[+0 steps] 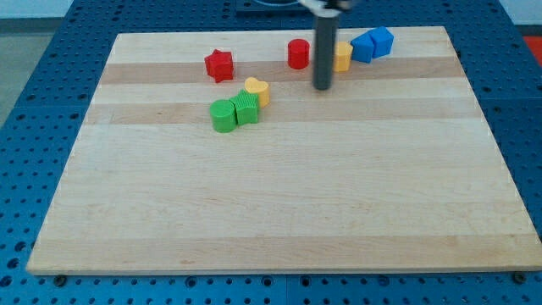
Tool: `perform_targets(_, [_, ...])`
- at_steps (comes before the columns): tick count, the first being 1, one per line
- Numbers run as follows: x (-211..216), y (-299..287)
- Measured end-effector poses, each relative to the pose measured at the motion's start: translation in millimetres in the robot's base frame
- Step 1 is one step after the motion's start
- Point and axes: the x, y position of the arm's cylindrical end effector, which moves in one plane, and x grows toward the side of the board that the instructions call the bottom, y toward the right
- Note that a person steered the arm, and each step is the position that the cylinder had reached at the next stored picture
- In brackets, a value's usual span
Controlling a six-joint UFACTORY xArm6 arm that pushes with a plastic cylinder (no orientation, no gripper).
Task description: Place the yellow hexagon on the top of the yellow heart
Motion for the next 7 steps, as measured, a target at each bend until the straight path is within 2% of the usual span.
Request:
perform_targets(1, [-12.8,45.5])
perform_targets(2, [-43.8,44.9])
perform_targets(3, [-55.6,43.4])
perform_targets(6, [-58.1,-39.3])
perform_targets(7, [-60.4,-32.2])
